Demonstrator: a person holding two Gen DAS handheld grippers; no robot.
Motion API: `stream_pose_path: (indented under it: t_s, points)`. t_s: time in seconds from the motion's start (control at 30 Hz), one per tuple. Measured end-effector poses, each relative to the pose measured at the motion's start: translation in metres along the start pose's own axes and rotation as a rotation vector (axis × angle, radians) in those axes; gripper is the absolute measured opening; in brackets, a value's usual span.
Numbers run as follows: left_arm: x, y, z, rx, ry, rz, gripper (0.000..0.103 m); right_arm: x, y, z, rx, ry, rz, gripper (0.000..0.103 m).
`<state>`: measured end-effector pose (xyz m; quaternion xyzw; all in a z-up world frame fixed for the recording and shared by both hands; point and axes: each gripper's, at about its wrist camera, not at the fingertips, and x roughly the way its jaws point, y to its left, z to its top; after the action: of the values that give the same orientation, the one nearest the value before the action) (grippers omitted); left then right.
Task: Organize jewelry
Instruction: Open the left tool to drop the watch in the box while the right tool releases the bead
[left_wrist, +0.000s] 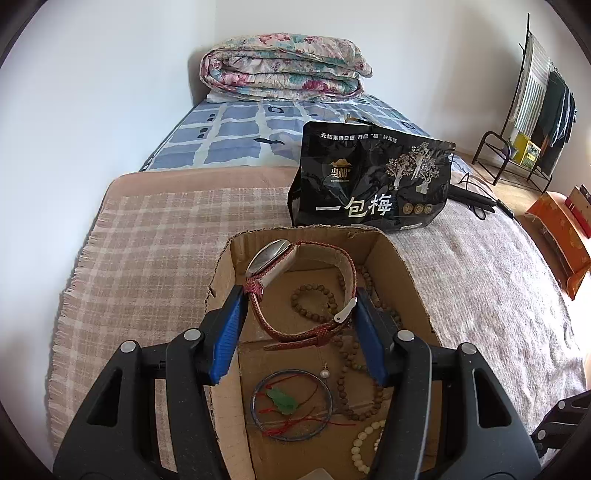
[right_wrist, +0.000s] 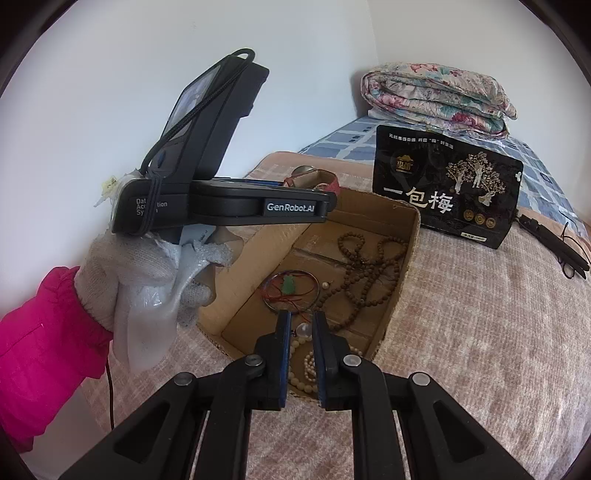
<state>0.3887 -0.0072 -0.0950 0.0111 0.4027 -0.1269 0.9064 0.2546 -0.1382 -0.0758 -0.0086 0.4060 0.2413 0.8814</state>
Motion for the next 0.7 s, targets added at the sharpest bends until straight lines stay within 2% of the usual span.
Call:
stream_pose_path:
  t_s: [0.47,0.53,0.67,0.7]
  points:
    - [0.019,0.023,0.006,-0.04,0.023,-0.004,0.059,0.031,0.019,0.013,0.033,0.029,0.036,0.012]
    - [0.019,0.023,0.006,-0.044,0.025,-0.004,0.06,0.031,0.018,0.013,0.042,0.026,0.04,0.03]
    - [0.017,0.024,0.008,-0.054,0.014,0.0,0.065,0.031,0.017,0.013,0.05,0.021,0.045,0.038]
    - [0.016,0.024,0.009,-0.055,0.012,0.0,0.065,0.03,0.018,0.013,0.049,0.021,0.043,0.045]
